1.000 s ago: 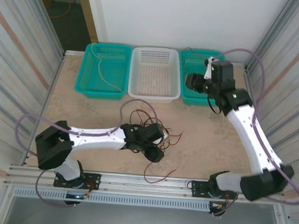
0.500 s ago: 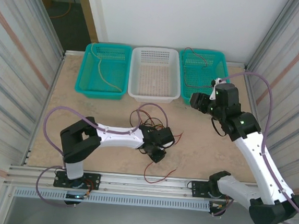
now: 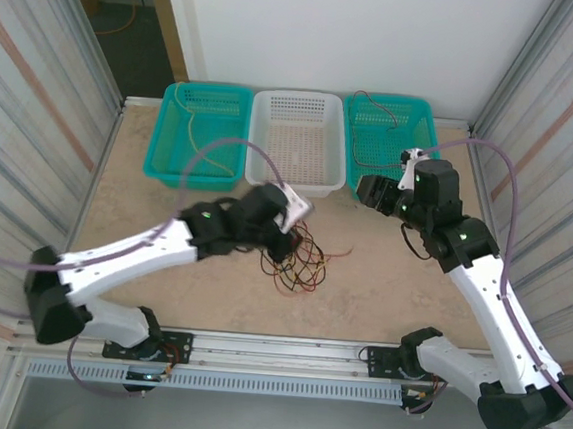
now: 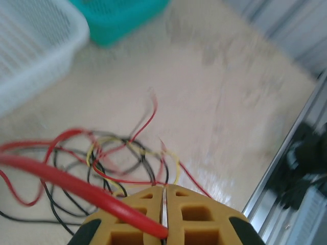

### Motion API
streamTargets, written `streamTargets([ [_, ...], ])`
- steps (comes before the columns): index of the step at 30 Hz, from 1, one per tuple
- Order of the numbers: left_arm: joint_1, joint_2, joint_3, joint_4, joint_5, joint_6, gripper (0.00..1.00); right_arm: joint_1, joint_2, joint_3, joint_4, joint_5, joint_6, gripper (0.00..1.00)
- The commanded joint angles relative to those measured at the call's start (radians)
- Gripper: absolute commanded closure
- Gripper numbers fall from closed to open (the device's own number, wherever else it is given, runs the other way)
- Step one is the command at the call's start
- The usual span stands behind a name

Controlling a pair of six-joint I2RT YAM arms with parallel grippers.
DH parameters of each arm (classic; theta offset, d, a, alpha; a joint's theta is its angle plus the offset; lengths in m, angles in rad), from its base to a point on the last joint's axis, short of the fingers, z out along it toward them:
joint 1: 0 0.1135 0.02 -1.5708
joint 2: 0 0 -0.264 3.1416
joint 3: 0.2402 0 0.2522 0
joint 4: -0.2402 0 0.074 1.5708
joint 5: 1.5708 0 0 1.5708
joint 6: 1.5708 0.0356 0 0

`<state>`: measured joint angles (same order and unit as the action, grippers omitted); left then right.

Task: Untangle the cables

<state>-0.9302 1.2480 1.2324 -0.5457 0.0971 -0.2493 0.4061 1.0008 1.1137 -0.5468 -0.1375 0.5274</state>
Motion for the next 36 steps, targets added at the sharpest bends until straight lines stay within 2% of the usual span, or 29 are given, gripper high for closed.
streamTargets([
  [1,0.073,-0.061,0.075,-0.001,0.178,0.042,1.00,0.017,-0.008,-0.029,0.134,-0.170,0.051,0.34],
  [5,0.160,-0.100,0.169,0.002,0.272,0.033,1.00,0.059,-0.007,-0.022,0.189,-0.227,0.055,0.30],
  [9,0.300,-0.113,0.218,0.067,0.371,-0.097,1.00,0.111,-0.037,0.009,0.224,-0.259,0.048,0.27],
  [12,0.364,-0.105,0.225,0.108,0.438,-0.181,1.00,0.172,-0.051,0.040,0.245,-0.254,0.038,0.25],
  [17,0.373,-0.093,0.217,0.160,0.490,-0.262,1.00,0.292,-0.044,0.086,0.288,-0.245,0.026,0.23],
  [23,0.374,-0.090,0.194,0.218,0.524,-0.331,1.00,0.452,0.061,0.174,0.226,-0.126,-0.068,0.27],
  [28,0.373,-0.090,0.183,0.240,0.553,-0.362,1.00,0.477,0.116,0.183,0.260,-0.105,-0.060,0.32],
  [32,0.373,-0.099,0.155,0.273,0.566,-0.387,1.00,0.479,0.150,0.183,0.305,-0.122,-0.044,0.41],
  [36,0.373,-0.101,0.125,0.294,0.570,-0.403,1.00,0.490,0.178,0.198,0.327,-0.151,-0.046,0.41],
])
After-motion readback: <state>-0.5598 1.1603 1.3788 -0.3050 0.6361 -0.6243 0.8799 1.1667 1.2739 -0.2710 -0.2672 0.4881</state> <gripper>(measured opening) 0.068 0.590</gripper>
